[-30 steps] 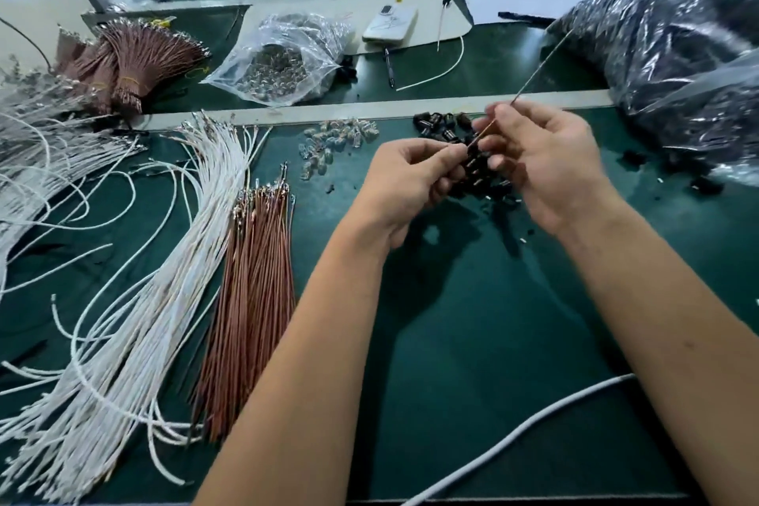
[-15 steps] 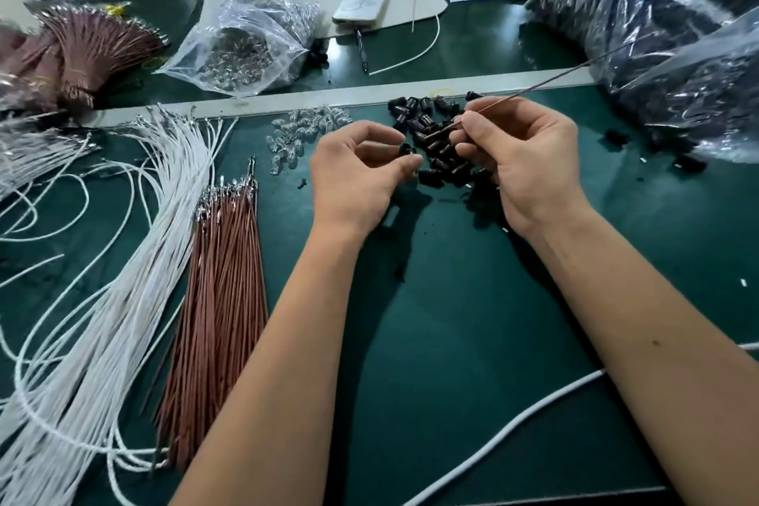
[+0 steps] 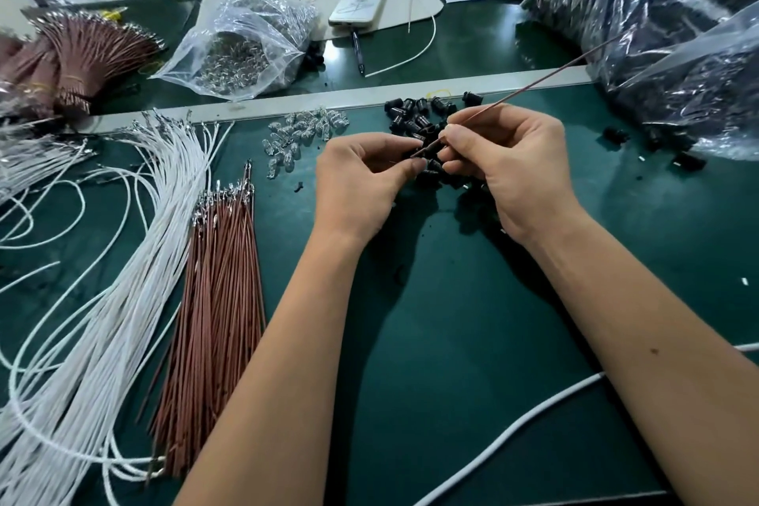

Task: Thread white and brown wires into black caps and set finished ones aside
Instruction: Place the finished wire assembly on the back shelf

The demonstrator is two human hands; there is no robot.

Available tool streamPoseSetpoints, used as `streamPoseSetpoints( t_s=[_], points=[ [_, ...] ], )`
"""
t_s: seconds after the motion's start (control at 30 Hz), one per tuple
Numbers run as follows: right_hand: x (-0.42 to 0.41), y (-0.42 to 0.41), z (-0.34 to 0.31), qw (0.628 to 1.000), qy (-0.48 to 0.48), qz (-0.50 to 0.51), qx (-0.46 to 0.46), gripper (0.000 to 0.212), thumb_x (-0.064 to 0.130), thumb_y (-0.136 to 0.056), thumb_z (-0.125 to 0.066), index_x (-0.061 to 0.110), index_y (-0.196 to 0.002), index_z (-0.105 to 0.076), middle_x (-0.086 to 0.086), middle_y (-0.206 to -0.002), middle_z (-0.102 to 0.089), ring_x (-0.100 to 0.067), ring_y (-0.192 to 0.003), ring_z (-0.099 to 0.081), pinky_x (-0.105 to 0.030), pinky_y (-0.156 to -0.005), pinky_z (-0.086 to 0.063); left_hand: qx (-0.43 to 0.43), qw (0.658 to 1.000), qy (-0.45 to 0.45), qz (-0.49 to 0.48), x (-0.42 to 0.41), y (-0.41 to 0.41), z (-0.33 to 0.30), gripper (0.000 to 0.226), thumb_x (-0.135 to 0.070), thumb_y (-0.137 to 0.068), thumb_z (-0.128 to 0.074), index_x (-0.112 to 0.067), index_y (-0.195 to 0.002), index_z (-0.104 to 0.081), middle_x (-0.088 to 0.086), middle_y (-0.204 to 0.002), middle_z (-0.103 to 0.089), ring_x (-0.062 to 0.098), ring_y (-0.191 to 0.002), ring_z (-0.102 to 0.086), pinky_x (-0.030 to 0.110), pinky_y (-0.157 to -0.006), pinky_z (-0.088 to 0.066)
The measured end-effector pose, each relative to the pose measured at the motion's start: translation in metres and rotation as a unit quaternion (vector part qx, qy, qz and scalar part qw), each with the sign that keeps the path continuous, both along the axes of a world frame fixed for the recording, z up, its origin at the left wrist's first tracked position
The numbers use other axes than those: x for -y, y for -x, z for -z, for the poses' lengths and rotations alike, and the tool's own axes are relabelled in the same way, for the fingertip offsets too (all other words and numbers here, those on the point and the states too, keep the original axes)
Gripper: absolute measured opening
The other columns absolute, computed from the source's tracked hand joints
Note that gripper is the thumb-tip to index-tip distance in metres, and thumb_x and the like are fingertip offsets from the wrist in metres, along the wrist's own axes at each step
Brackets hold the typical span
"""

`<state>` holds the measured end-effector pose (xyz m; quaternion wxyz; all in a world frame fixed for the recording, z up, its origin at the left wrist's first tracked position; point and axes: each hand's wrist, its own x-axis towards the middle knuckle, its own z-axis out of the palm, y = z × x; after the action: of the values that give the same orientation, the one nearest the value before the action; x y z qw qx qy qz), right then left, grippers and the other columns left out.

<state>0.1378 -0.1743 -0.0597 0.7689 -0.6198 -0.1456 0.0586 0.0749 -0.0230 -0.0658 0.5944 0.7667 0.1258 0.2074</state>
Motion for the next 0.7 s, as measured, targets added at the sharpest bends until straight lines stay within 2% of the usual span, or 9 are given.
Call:
streamPoseSetpoints(
  t_s=[0.23,0.43,0.6,0.7],
  points=[
    [0.0033,-0.0041,-0.001,0.999,-0.015,0.034,-0.003,0.008,-0.005,-0.089,-0.075,0.002,-0.092,-0.073,-0.009,-0.074,-0.074,-0.017,-0.061,-0.07,-0.023,-0.058,-0.058,0.01,0.999,0.026,0.018,-0.0011,-0.0007,0.0003,0.024,0.001,-0.078,-0.082,-0.01,-0.099,-0.079,0.002,-0.086,-0.078,0.008,-0.077,-0.072,0.025,-0.079,-0.058],
    [0.0017,-0.0039,-0.0002,0.999,-0.015,0.036,-0.001,0.007,-0.005,-0.089,-0.075,0.002,-0.092,-0.074,-0.01,-0.075,-0.075,-0.017,-0.061,-0.07,-0.023,-0.058,-0.057,0.005,0.999,0.032,0.021,-0.0031,0.0009,-0.0002,0.025,-0.003,-0.078,-0.084,-0.008,-0.102,-0.078,0.004,-0.086,-0.079,0.012,-0.076,-0.074,0.026,-0.076,-0.059],
    [0.0012,-0.0032,0.0005,0.999,-0.017,0.031,-0.003,0.008,-0.004,-0.088,-0.076,0.004,-0.091,-0.074,-0.008,-0.074,-0.074,-0.016,-0.061,-0.07,-0.023,-0.057,-0.057,-0.004,1.0,0.021,0.022,-0.0023,0.0016,0.001,0.017,-0.007,-0.078,-0.085,-0.006,-0.091,-0.074,0.009,-0.076,-0.076,0.017,-0.066,-0.07,0.036,-0.072,-0.059],
    [0.0005,-0.0023,0.001,1.0,-0.013,0.022,-0.008,0.01,-0.003,-0.088,-0.076,0.007,-0.089,-0.075,-0.007,-0.074,-0.074,-0.017,-0.06,-0.069,-0.024,-0.058,-0.057,0.005,0.999,0.038,0.032,-0.0024,0.0017,0.0013,0.013,-0.005,-0.079,-0.084,-0.007,-0.088,-0.075,0.01,-0.075,-0.076,0.016,-0.065,-0.069,0.032,-0.069,-0.06]
  ],
)
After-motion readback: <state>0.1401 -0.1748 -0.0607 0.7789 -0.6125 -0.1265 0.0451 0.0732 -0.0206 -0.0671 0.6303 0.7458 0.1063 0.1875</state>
